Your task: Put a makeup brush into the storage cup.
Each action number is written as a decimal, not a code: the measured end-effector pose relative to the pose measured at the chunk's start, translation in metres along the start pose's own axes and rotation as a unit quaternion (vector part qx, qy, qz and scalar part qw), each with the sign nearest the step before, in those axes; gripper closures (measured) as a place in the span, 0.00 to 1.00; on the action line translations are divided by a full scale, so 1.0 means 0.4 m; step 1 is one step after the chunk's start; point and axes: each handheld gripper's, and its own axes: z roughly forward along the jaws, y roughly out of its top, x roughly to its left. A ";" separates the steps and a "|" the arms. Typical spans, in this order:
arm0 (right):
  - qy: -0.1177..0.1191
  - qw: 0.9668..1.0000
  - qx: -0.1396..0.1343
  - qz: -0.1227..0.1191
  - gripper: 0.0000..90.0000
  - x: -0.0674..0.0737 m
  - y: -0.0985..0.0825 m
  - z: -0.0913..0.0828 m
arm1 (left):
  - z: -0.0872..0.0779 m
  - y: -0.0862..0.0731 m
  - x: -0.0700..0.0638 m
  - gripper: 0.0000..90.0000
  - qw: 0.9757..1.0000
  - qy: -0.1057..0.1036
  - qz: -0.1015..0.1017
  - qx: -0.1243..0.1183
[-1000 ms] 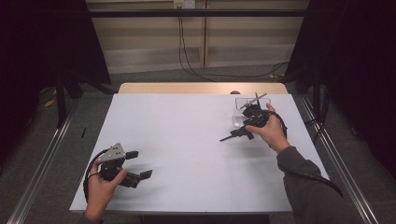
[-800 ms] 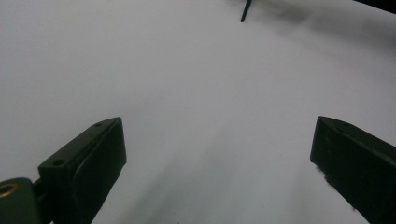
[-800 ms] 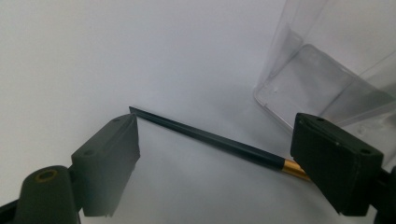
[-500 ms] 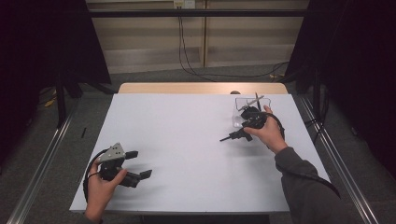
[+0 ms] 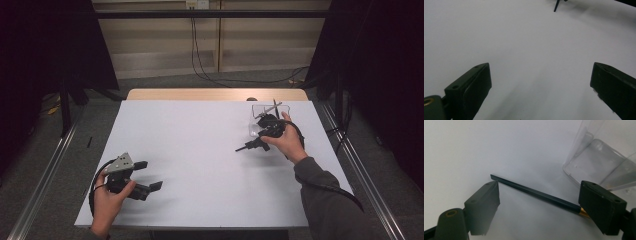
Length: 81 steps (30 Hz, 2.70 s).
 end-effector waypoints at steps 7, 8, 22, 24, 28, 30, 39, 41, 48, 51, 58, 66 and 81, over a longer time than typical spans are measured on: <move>-0.004 1.000 0.002 -0.003 0.19 0.002 0.000 0.001 | 0.002 0.001 -0.001 0.04 1.000 -0.001 -0.002 0.000; -0.005 1.000 0.001 -0.004 0.19 0.002 -0.001 0.002 | 0.002 0.001 -0.001 0.04 1.000 -0.001 -0.001 0.000; -0.018 0.999 0.018 -0.029 0.15 0.007 -0.009 0.020 | 0.001 0.002 0.000 0.04 1.000 -0.001 0.000 -0.002; -0.017 0.999 0.020 -0.027 0.16 0.006 -0.010 0.023 | 0.001 0.002 0.000 0.04 1.000 0.000 -0.001 -0.002; -0.020 0.999 0.016 -0.028 0.16 0.007 -0.013 0.026 | 0.002 0.002 0.000 0.04 1.000 0.001 0.000 0.000; -0.020 0.999 0.016 -0.028 0.16 0.006 -0.014 0.026 | 0.002 0.003 -0.001 0.04 1.000 0.005 0.001 0.003; -0.029 0.999 0.013 -0.034 0.23 -0.001 -0.027 0.026 | -0.003 0.002 0.002 0.04 1.000 0.006 -0.002 -0.001; -0.036 0.998 0.015 -0.043 0.26 0.001 -0.029 0.025 | -0.003 0.002 0.002 0.05 1.000 0.007 -0.003 -0.001; -0.051 0.997 0.021 -0.053 0.36 0.006 -0.034 0.016 | -0.009 0.005 0.001 0.05 1.000 0.014 0.000 -0.005; -0.051 0.997 0.027 -0.054 0.41 0.008 -0.035 0.011 | -0.010 0.004 0.000 0.05 1.000 0.012 -0.003 -0.004; -0.049 0.996 0.049 -0.057 0.64 0.017 -0.034 -0.001 | -0.011 0.004 -0.002 0.06 1.000 0.012 -0.003 -0.004; -0.039 0.994 0.072 -0.068 0.88 0.023 -0.036 -0.012 | -0.012 0.004 -0.004 0.06 1.000 0.013 -0.003 -0.005; -0.043 0.992 0.101 -0.065 0.85 0.011 -0.062 -0.038 | -0.009 0.007 -0.006 0.06 1.000 0.012 -0.001 -0.003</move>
